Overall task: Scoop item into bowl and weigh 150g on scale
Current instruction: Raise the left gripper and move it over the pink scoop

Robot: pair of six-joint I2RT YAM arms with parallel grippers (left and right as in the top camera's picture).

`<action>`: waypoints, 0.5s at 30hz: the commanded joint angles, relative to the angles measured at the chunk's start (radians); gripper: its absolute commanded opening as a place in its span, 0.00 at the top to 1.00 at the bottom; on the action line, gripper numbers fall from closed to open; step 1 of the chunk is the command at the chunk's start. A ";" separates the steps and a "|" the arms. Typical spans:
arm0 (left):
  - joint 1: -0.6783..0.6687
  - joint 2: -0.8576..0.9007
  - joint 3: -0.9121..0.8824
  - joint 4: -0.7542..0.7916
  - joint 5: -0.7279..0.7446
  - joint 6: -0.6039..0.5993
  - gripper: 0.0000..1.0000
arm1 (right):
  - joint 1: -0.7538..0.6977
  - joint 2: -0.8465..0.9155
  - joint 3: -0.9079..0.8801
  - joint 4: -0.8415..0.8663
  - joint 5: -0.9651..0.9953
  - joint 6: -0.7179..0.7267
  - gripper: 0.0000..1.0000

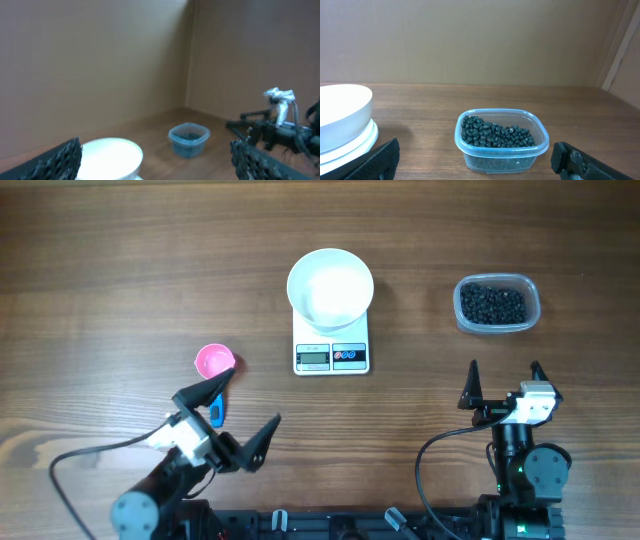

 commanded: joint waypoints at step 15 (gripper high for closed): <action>0.003 0.489 0.895 -0.871 -0.045 0.053 0.00 | 0.005 0.000 -0.003 0.002 -0.013 0.015 0.00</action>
